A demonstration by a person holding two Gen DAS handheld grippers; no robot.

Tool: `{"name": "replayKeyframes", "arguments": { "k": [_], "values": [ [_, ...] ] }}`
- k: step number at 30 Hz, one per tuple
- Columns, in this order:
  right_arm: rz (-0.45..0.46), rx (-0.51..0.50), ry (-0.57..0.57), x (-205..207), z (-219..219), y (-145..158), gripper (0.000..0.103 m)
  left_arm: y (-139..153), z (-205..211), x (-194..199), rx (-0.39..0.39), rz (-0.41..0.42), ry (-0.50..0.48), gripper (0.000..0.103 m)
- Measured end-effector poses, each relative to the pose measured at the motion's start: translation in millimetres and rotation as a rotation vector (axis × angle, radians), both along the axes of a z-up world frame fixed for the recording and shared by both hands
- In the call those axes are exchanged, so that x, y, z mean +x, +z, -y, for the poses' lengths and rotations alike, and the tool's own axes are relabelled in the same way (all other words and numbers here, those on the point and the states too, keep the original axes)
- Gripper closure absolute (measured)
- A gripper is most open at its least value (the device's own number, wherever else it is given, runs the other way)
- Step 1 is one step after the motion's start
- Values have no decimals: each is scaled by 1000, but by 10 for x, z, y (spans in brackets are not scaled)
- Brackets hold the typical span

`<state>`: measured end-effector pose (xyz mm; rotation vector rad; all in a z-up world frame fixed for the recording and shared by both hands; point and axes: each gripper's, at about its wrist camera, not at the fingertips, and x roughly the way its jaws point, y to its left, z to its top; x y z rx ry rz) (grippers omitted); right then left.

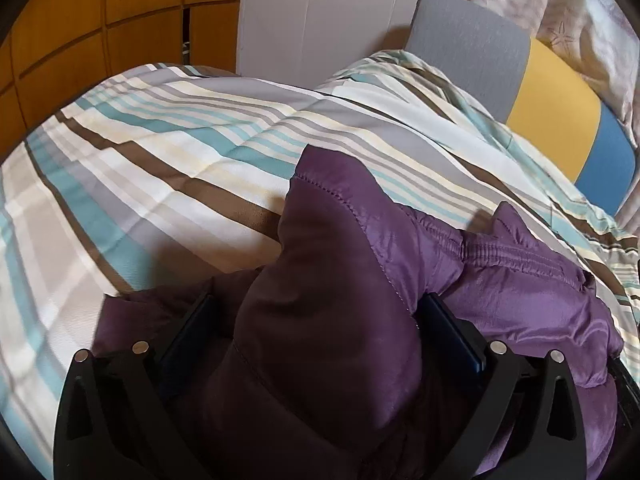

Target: Fold large clothes

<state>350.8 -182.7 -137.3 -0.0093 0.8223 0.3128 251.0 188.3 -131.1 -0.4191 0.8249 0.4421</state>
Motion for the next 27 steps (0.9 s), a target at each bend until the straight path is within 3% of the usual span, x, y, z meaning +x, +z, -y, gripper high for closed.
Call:
{"name": "replayKeyframes", "arguments": {
  "k": [17, 22, 27],
  "values": [
    [5, 0, -15, 29, -14, -90, 15, -12, -30, -106, -31, 63, 12, 3],
    [5, 6, -14, 33, 1, -90, 14, 92, 16, -419, -6, 67, 31, 3],
    [9, 5, -18, 19, 6, -75, 14, 91, 100, -811, 87, 91, 31, 3]
  ]
}}
